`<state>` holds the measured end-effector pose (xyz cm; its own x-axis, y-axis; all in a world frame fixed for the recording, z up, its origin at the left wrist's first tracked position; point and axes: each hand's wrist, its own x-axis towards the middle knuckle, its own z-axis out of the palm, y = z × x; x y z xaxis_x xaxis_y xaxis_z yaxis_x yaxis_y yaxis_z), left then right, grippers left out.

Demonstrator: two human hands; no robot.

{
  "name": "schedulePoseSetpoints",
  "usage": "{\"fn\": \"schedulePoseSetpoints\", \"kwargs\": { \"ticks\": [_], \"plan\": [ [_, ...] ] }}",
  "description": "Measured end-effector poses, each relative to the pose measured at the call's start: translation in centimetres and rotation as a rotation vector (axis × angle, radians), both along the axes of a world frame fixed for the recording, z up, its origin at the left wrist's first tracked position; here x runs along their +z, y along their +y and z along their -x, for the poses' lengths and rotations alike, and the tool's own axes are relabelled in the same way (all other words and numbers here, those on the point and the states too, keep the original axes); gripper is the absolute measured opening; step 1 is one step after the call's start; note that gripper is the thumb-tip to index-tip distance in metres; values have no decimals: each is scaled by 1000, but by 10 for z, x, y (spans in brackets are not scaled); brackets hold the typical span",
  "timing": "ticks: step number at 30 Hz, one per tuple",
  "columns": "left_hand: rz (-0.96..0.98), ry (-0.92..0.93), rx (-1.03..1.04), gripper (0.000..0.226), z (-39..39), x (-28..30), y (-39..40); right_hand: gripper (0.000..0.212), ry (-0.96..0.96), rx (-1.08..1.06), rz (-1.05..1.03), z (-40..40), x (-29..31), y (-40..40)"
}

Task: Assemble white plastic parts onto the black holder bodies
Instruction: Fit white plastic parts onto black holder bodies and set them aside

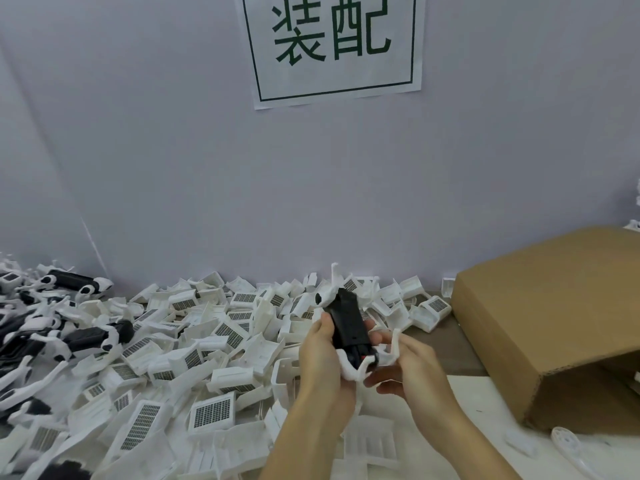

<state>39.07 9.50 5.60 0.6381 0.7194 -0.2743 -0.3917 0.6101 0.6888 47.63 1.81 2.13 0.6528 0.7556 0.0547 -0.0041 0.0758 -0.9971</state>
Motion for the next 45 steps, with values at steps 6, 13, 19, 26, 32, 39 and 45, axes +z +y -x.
{"fn": "schedulePoseSetpoints", "kwargs": {
  "ticks": [6,13,19,26,32,39,45],
  "plan": [
    [-26,-69,39,33,-1,-21,2,57,-52,81,29,3,-1,2],
    [-84,-68,-50,33,-3,-24,15,57,-82,260,6,7,-2,1],
    [-89,-65,-73,35,-3,-23,7,46,-81,248,13,11,-7,5],
    [-131,-59,-52,26,-4,-27,9,48,-109,218,0,13,-10,6],
    [-128,-55,-42,21,-5,-28,11,51,-110,179,1,15,-11,7],
    [-136,-72,-23,19,-4,-27,10,42,-78,211,-5,12,-12,9],
    [-139,-68,-7,20,-2,-26,8,42,-34,247,-16,11,-13,12]
  ]
}}
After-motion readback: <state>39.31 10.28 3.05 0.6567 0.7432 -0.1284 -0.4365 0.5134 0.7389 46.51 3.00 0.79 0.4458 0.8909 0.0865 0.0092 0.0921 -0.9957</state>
